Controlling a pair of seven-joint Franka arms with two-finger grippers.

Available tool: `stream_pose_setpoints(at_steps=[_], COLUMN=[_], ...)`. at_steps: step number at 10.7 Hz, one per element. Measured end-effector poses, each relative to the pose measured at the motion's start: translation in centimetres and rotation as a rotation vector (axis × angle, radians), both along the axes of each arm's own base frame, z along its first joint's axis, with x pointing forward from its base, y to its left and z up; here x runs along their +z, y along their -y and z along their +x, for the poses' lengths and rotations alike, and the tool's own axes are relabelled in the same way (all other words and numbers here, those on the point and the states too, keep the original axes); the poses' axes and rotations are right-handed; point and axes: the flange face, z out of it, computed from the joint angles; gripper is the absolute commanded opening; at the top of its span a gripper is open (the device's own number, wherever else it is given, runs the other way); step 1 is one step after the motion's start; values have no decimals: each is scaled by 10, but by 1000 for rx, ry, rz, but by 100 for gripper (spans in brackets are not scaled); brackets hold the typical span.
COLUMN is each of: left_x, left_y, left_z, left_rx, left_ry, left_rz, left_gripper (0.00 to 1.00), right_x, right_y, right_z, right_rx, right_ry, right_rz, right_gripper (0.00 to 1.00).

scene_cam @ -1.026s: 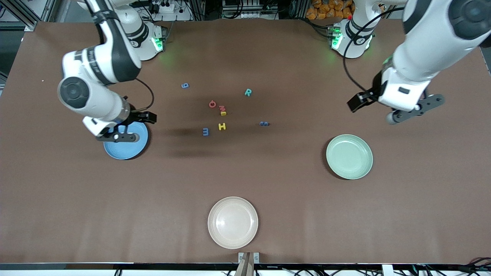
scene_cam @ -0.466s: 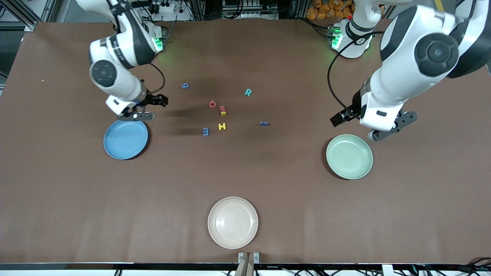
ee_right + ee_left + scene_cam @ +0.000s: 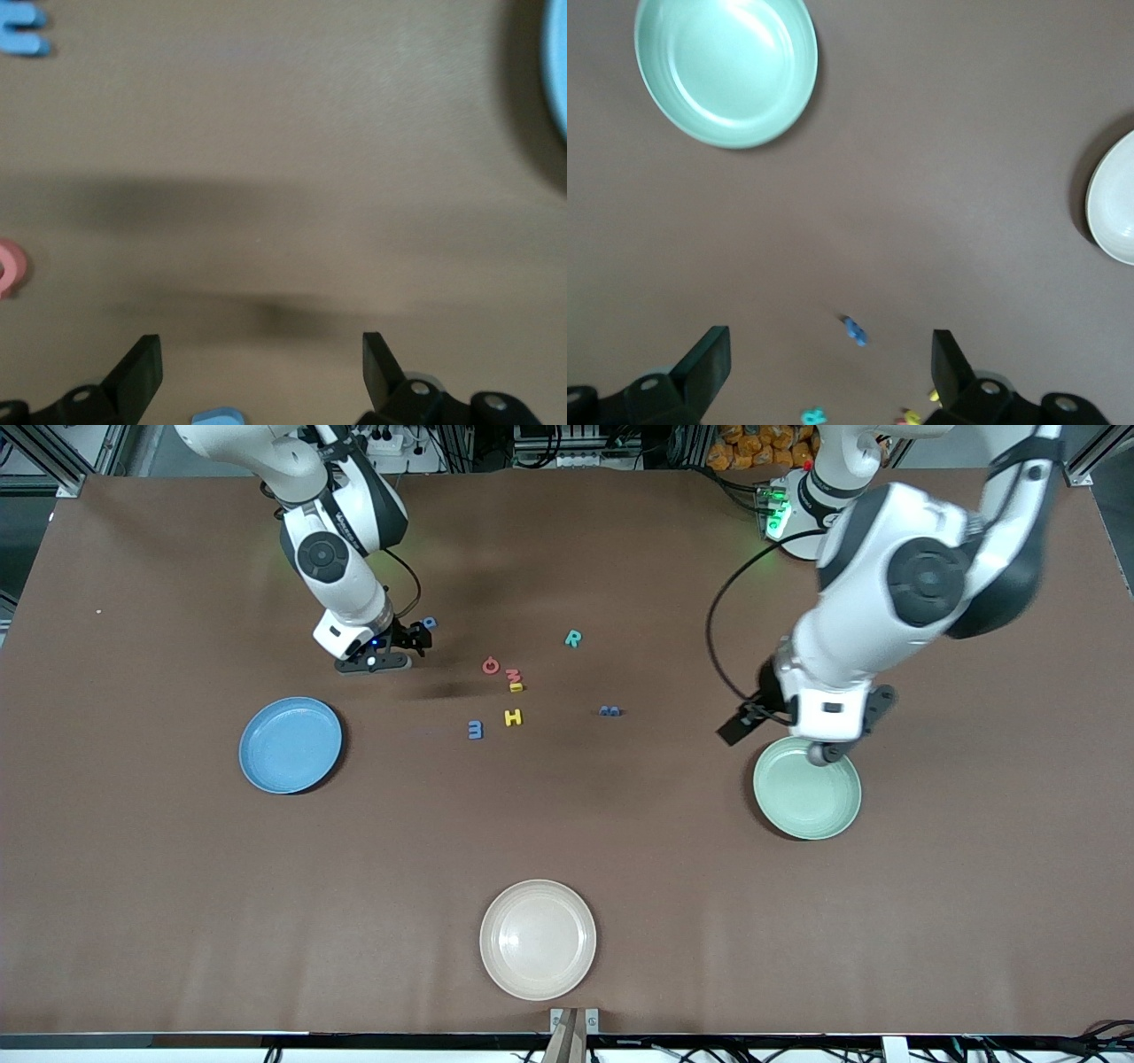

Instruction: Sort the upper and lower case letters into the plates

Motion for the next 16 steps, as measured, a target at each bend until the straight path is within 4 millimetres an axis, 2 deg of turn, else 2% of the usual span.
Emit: stream_pose_setpoints(at_steps=[2, 4, 8, 10, 13, 16], left_x=[-28, -50, -83, -103, -135, -173], left_y=[29, 51, 64, 72, 90, 124], left_z=[-9, -12, -11, -18, -43, -85], left_rx=[136, 259, 450, 514, 576, 646], left_ry=[-23, -42, -83, -116, -136, -92], left_rz=[0, 0, 14, 39, 75, 78], left_gripper=[100, 100, 100, 100, 100, 100], right_x=[-11, -22, -35, -38, -43, -54], right_y=[-13, -18, -26, -29, -36, -34], right_z=[-25, -37, -50, -58, -68, -71], right_rx=[25, 39, 79, 99, 133, 137], right_ry=[15, 11, -12, -20, -30, -28], right_rz=[2, -7, -28, -35, -45, -50], right_gripper=[100, 100, 100, 100, 100, 100])
